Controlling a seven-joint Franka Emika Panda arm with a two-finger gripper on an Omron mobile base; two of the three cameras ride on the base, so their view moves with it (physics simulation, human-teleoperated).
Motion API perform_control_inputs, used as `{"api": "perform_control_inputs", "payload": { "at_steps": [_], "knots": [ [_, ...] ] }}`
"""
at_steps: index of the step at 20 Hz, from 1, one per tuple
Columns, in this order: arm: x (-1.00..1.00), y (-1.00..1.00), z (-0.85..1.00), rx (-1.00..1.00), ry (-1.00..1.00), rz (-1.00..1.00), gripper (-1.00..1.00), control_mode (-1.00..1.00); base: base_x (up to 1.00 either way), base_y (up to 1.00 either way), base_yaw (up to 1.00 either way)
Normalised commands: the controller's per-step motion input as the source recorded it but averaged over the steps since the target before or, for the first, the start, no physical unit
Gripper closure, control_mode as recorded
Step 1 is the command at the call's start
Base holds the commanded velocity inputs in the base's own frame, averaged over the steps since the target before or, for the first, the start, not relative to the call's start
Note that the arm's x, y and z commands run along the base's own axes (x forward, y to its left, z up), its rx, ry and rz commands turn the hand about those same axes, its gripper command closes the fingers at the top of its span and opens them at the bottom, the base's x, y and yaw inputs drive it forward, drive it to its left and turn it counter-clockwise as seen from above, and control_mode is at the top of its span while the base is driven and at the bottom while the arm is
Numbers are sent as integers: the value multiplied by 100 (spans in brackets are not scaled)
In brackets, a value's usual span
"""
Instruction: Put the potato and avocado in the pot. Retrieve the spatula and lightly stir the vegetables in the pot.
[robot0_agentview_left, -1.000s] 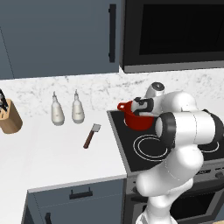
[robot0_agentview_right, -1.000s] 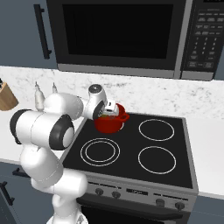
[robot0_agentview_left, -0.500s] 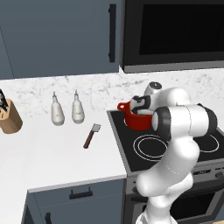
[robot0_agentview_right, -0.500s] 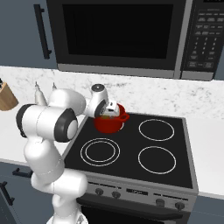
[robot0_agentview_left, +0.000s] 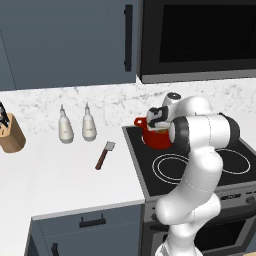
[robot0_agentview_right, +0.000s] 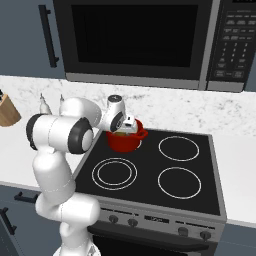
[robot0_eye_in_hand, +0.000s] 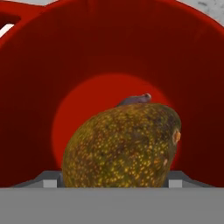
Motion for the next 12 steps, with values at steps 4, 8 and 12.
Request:
{"api": "perform_control_inputs", "payload": {
  "at_steps": [4,8,12],
  "knots": [
    [10,0,-12,0,7,1,-100,-100,0,0,0],
    [0,0,0,0,0,0,-100,-100,0,0,0],
    [0,0,0,0,0,0,-100,-100,0,0,0]
  ]
}}
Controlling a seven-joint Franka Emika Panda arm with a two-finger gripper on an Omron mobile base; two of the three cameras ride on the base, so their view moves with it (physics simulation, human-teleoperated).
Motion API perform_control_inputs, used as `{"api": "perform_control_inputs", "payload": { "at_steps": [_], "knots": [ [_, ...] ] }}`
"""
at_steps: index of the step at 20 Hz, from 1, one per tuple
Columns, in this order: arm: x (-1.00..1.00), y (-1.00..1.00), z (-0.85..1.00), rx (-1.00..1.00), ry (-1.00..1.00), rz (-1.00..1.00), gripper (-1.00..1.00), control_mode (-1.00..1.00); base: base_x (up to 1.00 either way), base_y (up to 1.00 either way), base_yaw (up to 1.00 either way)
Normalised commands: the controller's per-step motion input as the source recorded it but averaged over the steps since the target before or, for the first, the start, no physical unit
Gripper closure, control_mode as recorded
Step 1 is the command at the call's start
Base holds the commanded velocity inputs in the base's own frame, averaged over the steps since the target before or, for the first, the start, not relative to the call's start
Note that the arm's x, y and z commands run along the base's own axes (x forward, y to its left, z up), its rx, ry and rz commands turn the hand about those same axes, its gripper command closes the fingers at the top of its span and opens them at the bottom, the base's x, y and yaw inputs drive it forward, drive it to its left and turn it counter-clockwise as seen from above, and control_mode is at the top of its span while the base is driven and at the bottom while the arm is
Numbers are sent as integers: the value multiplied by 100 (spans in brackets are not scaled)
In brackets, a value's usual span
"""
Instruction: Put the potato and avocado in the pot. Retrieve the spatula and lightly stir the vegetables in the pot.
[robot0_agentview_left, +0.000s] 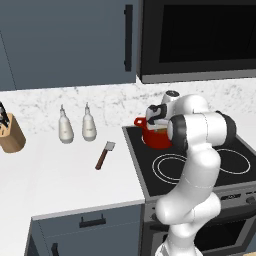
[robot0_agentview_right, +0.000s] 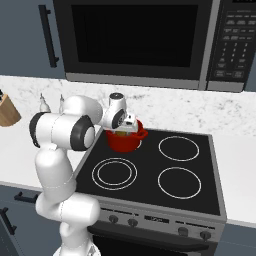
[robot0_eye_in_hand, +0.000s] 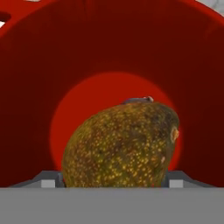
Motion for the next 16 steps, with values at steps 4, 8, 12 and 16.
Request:
{"api": "perform_control_inputs", "payload": {
  "at_steps": [4,8,12,16],
  "knots": [
    [0,0,0,0,0,0,-100,-100,0,0,0],
    [0,0,3,0,0,0,-100,-100,0,0,0],
    [-7,0,32,0,-3,0,-100,-100,0,0,0],
    [-15,0,39,0,-6,0,-100,-100,0,0,0]
  ]
}}
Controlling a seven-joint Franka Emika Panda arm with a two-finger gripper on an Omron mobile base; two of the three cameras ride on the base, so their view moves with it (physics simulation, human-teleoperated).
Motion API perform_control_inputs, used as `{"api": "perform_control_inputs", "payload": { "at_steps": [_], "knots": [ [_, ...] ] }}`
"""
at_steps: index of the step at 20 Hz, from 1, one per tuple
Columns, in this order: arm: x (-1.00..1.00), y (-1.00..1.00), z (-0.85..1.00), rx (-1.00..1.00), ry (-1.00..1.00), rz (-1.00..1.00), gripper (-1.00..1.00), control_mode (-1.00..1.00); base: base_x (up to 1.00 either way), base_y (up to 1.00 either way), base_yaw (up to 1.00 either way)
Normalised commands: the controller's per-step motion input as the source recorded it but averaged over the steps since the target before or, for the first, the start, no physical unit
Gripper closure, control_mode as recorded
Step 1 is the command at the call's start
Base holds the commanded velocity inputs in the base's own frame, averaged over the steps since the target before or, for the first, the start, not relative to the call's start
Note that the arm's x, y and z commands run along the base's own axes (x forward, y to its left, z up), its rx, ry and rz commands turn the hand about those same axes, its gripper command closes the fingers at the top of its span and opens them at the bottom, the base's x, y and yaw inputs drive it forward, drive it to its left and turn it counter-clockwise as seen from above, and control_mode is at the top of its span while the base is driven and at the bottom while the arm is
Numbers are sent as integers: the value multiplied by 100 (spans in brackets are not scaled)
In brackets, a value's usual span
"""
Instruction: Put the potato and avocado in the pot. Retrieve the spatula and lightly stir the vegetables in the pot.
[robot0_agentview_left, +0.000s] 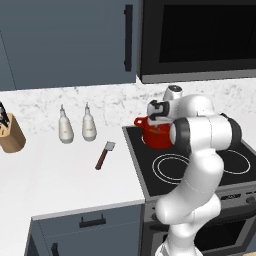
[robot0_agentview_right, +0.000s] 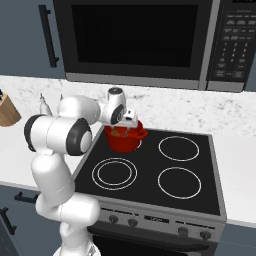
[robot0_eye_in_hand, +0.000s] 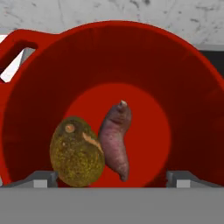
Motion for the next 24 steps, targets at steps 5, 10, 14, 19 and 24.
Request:
{"api": "perform_control_inputs", "payload": {
  "at_steps": [5,10,14,19,24],
  "knots": [
    [-4,2,1,0,-2,1,-100,-100,0,0,0],
    [5,6,-4,0,-3,9,-100,-100,0,0,0],
    [0,0,3,0,-15,9,-100,-100,0,0,0],
    [-6,0,21,0,-9,7,-100,-100,0,0,0],
    [-34,11,40,0,-6,3,-100,-100,0,0,0]
  ]
}}
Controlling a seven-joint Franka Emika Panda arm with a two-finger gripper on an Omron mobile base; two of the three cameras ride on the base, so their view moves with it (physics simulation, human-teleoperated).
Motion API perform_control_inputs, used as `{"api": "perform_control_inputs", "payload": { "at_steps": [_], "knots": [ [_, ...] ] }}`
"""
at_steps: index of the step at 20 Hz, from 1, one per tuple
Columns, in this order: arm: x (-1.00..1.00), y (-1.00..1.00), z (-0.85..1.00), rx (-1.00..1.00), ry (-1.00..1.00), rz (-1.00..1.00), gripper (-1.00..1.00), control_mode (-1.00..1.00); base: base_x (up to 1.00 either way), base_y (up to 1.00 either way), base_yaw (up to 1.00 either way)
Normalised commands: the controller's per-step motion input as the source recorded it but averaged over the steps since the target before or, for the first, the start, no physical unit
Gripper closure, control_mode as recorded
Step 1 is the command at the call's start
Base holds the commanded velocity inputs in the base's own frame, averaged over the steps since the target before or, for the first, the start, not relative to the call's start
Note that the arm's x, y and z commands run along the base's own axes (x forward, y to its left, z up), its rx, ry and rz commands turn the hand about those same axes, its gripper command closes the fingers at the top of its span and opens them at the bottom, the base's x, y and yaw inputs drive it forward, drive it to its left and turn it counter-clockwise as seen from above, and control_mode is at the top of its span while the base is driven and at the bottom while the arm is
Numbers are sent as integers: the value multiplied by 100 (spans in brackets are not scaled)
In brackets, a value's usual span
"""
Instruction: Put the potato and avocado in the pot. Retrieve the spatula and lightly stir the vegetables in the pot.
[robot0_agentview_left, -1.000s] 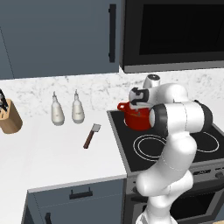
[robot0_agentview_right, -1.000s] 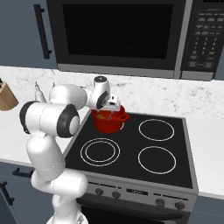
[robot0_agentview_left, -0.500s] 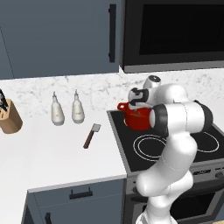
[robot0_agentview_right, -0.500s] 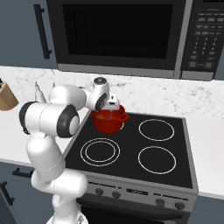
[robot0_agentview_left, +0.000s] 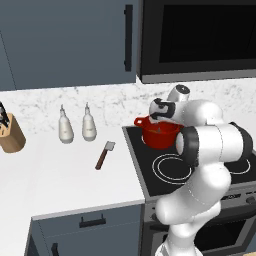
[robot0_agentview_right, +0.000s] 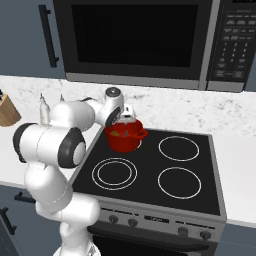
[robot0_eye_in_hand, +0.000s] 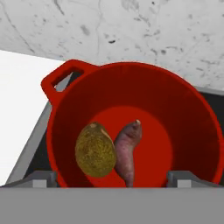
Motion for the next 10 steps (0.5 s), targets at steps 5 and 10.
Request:
{"api": "perform_control_inputs", "payload": {
  "at_steps": [5,10],
  "knots": [
    [-35,27,17,0,-5,2,-100,-100,0,0,0],
    [-33,37,2,0,-3,4,-100,-100,0,0,0]
  ]
}}
